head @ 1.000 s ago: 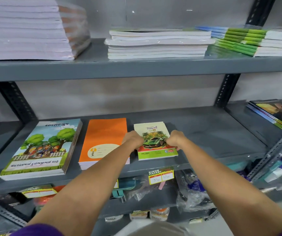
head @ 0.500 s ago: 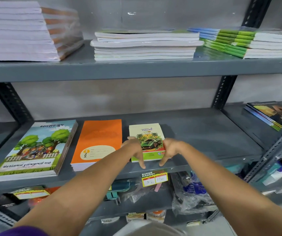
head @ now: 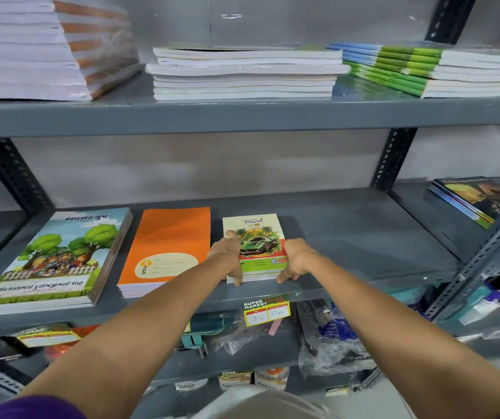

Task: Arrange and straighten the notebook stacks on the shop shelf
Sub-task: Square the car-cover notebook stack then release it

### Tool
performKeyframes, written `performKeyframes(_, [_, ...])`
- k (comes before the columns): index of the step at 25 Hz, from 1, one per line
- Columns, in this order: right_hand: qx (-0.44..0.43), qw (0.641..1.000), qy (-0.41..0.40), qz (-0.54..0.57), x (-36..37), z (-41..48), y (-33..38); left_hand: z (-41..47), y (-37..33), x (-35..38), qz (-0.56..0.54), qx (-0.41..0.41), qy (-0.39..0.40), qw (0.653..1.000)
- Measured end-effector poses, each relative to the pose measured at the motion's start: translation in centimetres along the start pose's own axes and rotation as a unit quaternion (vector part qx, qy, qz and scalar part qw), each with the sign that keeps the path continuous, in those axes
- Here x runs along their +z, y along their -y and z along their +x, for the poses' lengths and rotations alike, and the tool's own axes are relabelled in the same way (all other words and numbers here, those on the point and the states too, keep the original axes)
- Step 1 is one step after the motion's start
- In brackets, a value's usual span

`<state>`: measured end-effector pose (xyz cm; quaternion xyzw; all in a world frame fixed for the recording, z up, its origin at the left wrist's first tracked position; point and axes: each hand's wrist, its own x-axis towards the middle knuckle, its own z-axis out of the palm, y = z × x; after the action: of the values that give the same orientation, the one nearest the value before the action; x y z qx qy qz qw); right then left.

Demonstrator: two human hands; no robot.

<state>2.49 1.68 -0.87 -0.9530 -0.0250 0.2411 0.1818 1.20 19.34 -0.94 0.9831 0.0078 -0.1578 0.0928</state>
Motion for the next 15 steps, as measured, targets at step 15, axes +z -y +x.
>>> performKeyframes(15, [-0.010, 0.998, -0.038, -0.058, 0.4, -0.7, 0.1, -0.5, -0.2, 0.6, -0.053, -0.022, -0.029, 0.998])
